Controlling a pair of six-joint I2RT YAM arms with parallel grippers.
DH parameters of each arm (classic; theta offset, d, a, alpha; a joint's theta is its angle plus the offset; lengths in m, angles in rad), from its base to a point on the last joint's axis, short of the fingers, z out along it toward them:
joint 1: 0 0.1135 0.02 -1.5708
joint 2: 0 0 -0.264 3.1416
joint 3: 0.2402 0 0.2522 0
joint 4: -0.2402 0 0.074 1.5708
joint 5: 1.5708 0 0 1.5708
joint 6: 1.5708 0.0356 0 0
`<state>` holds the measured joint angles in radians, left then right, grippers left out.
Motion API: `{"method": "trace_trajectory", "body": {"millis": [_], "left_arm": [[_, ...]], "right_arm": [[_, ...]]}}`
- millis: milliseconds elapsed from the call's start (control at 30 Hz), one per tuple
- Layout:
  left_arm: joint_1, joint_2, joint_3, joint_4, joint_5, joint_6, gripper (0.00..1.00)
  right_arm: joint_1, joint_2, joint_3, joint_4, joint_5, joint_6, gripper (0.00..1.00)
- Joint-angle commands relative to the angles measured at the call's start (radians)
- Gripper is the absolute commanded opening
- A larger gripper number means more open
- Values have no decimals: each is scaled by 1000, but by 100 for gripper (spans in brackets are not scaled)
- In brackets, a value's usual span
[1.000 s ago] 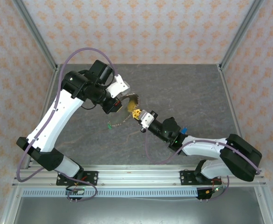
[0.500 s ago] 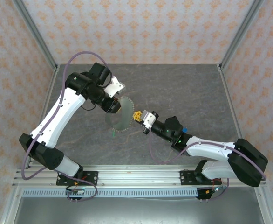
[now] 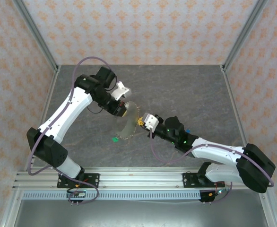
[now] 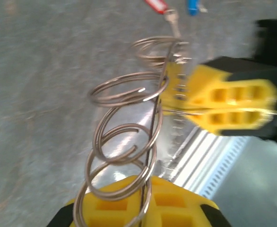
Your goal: Put the keys on the keyring
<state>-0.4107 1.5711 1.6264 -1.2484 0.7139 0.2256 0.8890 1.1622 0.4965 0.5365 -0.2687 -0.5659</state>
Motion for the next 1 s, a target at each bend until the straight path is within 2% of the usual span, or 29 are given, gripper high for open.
{"method": "trace_trajectory", "body": {"millis": [0,33,133,233,367,500,667,767,867,967], "left_arm": [[29,13,4,29,-44,3,7],[29,16,0,26,-48,9,12],[29,20,-14,29,-72,13,16],[29,31,-32,50,-184,-8,26],[32,53,-45,79,-240,-20,27],[33,59,-65,124,-264,-39,28],[32,88,-84,132,-251,-23,27],[32,96,-105,146,-199,-14,26],[33,107,-127,173,-140,3,21],[32,139,-157,217,-113,11,23]], "right_arm": [[10,-22,28,-22,-20,-8,0],[10,-20,32,-25,-22,-6,0],[10,-18,34,-12,-38,8,0],[8,-25,30,4,-70,25,0],[2,-33,31,-34,-88,46,0],[-13,-38,39,-95,-158,89,0],[-15,-41,24,-129,-97,124,0],[-15,-23,53,-233,-51,123,0],[-15,16,79,-308,-95,116,0],[-15,77,64,-245,-171,151,0]]}}
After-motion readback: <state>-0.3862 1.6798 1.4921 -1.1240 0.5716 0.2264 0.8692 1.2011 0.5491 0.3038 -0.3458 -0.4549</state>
